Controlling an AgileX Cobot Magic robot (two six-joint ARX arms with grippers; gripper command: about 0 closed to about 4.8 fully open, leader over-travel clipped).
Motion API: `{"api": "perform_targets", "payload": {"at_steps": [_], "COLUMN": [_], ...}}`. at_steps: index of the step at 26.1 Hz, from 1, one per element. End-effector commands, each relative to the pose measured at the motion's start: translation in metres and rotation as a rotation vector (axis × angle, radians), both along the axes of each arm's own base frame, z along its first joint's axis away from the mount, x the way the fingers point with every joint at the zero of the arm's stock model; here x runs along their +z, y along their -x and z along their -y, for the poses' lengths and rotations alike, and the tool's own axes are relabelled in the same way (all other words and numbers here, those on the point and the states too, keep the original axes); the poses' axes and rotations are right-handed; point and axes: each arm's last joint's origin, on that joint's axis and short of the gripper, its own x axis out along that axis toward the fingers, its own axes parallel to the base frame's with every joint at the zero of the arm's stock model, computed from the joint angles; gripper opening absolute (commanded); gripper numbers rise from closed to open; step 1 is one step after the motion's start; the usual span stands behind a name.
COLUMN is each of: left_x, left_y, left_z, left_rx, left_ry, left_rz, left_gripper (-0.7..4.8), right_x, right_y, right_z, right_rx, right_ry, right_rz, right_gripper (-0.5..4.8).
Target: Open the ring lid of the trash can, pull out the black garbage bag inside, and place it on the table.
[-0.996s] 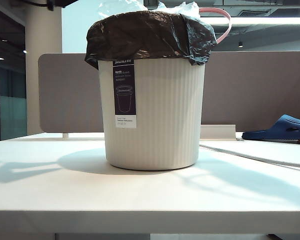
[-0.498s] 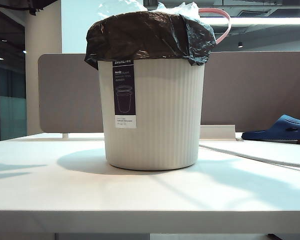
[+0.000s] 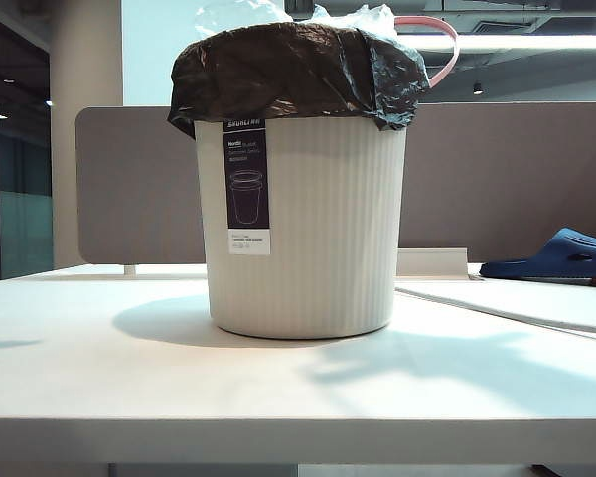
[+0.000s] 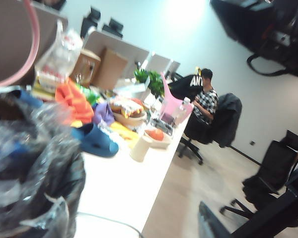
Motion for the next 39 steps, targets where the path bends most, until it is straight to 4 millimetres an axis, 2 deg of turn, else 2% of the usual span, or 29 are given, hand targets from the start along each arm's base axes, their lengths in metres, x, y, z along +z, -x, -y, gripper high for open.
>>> {"api": "perform_targets", "payload": {"at_steps": [1,5,8,13,17,23,29,39], "left_x": [0.012,0.021,0.023,0.015,0.009,-0.001,-0.012,-0.067], "left_y": [0.02,0.045,0.064,0.096,0.11,0.11,0.105,0.076], "left_z": [-0.003,-0.006,-0.009,-0.016,-0.019,-0.02,-0.021,-0.018], "left_rx": [0.034,0.054,0.086,0.286,0.364,0.424,0.486,0.481], "left_ry": [0.014,0.022,0.005,-0.071,-0.106,-0.14,-0.19,-0.099], "left_rz": [0.053,0.073,0.097,0.135,0.123,-0.005,-0.013,-0.103], "left_gripper": [3.33,3.32,3.32,3.31,3.31,3.31,3.31,3.31], "right_x": [0.001,-0.008,-0.022,-0.049,-0.074,-0.11,-0.143,-0.184], "right_y": [0.016,0.031,0.04,0.051,0.056,0.056,0.056,0.039], "right_z": [0.005,0.01,0.013,0.017,0.019,0.018,0.017,0.008], "right_rx": [0.014,0.004,0.003,0.003,0.003,0.02,0.055,0.158], "right_ry": [-0.011,-0.04,-0.042,-0.078,-0.141,-0.233,-0.3,-0.398], "right_rz": [0.005,-0.024,-0.046,-0.068,-0.081,-0.096,-0.107,-0.204], "right_gripper": [-0.01,-0.01,-0.01,-0.01,-0.01,-0.01,-0.01,0.0]}}
